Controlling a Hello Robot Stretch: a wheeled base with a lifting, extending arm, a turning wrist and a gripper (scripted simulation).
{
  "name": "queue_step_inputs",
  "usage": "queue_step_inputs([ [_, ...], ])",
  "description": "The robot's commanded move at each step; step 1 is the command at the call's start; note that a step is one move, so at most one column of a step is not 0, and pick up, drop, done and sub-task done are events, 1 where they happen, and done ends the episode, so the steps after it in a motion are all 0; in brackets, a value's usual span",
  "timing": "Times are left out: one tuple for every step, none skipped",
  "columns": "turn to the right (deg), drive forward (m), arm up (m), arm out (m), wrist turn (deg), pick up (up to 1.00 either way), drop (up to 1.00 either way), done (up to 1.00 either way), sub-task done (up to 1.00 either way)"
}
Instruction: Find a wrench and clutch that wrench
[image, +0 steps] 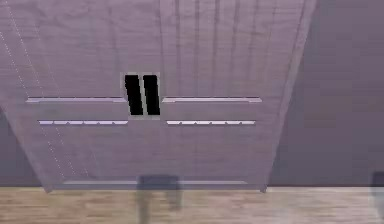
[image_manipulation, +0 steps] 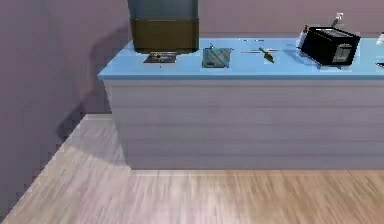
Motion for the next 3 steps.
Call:
queue_step_inputs([
  [45.0,0.0,0.0,0.0,0.0,0.0,0.0,0.0,0.0],
  [45.0,0.0,0.0,0.0,0.0,0.0,0.0,0.0,0.0],
  [15.0,0.0,0.0,0.0,0.0,0.0,0.0,0.0,0.0],
])
